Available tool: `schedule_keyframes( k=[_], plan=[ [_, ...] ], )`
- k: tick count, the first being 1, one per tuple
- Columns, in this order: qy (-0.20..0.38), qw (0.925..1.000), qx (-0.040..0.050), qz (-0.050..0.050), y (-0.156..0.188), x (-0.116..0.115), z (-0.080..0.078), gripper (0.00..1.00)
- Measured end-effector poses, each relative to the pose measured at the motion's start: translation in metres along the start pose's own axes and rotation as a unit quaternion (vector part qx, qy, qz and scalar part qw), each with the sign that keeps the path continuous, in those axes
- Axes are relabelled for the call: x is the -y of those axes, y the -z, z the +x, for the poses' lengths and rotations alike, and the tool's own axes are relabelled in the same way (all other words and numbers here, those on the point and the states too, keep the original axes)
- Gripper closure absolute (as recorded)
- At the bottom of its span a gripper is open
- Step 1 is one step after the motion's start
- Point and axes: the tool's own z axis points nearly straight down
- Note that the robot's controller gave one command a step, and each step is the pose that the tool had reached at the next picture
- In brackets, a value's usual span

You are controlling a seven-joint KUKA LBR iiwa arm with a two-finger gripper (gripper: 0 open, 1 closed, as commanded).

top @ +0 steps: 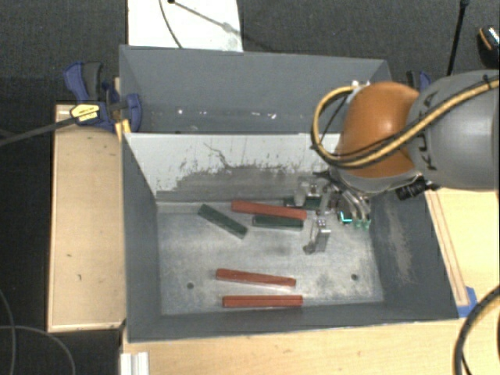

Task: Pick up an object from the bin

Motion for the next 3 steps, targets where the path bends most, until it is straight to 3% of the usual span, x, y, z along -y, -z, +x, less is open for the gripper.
schedule_keyframes(
  k=[1,2,3],
  plan=[
    [0.019,0.9998,0.0027,-0.001,-0.06,-0.081,-0.002,0.0],
    [0.015,0.9999,0.0057,-0.001,-0.056,-0.077,-0.004,1.0],
    [-0.004,1.0,0.0071,0.0,0.07,-0.03,0.018,1.0]
  ],
)
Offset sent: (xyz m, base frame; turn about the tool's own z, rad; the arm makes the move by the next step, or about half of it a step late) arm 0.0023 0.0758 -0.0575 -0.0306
